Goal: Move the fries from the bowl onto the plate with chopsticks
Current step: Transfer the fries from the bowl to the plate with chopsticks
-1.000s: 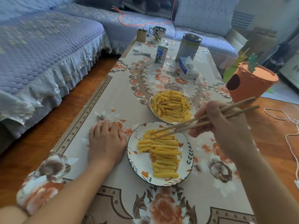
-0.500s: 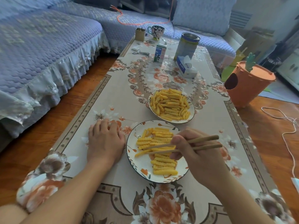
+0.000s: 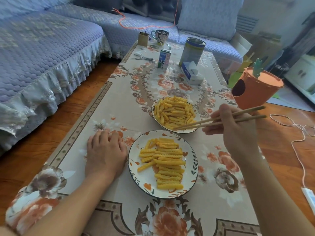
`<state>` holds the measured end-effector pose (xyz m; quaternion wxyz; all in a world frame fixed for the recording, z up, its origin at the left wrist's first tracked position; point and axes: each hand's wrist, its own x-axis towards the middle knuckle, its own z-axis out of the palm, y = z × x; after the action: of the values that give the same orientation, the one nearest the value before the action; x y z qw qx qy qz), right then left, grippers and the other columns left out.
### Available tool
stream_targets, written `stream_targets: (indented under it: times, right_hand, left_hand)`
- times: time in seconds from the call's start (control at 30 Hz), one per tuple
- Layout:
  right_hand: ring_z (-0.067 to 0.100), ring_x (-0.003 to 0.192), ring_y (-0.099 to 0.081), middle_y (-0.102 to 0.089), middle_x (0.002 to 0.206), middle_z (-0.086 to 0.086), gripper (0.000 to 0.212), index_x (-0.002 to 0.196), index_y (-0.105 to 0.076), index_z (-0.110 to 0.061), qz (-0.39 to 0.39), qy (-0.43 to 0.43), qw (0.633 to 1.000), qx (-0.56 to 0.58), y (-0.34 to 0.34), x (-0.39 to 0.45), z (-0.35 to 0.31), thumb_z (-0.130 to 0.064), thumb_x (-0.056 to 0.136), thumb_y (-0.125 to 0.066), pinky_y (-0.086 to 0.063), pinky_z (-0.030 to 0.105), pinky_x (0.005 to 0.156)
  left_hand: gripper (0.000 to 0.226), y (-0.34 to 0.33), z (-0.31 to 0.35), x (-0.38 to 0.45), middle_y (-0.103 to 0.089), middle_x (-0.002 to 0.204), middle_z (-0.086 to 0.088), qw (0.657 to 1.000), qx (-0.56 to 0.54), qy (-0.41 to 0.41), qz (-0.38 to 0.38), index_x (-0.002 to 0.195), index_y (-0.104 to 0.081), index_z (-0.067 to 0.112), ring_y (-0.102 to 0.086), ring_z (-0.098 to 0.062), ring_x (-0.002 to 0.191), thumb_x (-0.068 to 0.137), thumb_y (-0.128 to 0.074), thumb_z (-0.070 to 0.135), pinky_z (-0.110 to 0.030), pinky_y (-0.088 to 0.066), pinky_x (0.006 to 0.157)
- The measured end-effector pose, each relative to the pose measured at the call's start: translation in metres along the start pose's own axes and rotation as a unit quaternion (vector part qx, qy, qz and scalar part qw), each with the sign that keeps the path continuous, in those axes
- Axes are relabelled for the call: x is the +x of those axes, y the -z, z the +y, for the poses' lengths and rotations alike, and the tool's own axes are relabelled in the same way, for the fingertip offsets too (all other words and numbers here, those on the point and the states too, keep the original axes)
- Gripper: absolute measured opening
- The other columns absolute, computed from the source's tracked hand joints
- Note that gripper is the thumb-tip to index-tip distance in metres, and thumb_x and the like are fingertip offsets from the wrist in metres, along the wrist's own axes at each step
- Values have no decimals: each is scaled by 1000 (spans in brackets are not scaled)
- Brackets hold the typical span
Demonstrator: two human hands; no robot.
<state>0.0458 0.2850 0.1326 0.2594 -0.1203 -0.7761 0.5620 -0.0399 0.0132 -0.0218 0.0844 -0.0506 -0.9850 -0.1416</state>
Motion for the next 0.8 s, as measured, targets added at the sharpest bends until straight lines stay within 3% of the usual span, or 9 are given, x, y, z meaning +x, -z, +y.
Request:
stream_targets:
  times: [0.1, 0.2, 0.4, 0.67, 0.8]
  right_hand:
    - [34, 50, -69, -66, 60, 22, 41, 81, -65, 5, -110, -10, 993, 29, -9, -22, -13, -26, 102, -49, -61, 37, 48]
    - [32, 50, -70, -65, 60, 22, 45, 78, -66, 1, -187, -25, 982, 3, -24, -47, -8, -40, 90, -55, -59, 35, 49]
    - [26, 53, -72, -67, 63, 18, 40, 78, -68, -5, -163, -19, 986, -14, -34, -55, 6, -42, 89, -57, -60, 33, 51]
    - [33, 58, -73, -70, 65, 20, 35, 82, -68, -2, -176, -49, 983, 1, -21, -45, -5, -35, 89, -58, -63, 37, 55]
    - [35, 56, -71, -71, 64, 18, 37, 84, -67, 0, -72, -42, 996, 40, -4, -8, -5, -27, 103, -50, -63, 38, 55]
  left_hand:
    - [38, 1, 0, 0, -55, 142, -15, 1000, -1, 0, -2, 129, -60, 18, -42, -34, 137, 97, -48, 33, -52, -29, 119]
    - [38, 2, 0, 0, -54, 143, -15, 1000, 1, -1, -2, 130, -60, 18, -41, -34, 139, 98, -46, 34, -52, -28, 120]
    - [39, 1, -1, 0, -53, 144, -16, 1000, -2, 2, -5, 131, -61, 17, -41, -35, 139, 98, -48, 33, -53, -27, 120]
    - [39, 3, 0, -1, -53, 144, -15, 1000, -1, 0, -6, 132, -59, 17, -40, -34, 139, 99, -47, 34, -51, -26, 120]
    - [39, 3, 0, -1, -54, 143, -15, 1000, -3, 2, -6, 131, -60, 17, -41, -34, 139, 98, -48, 34, -52, -26, 120]
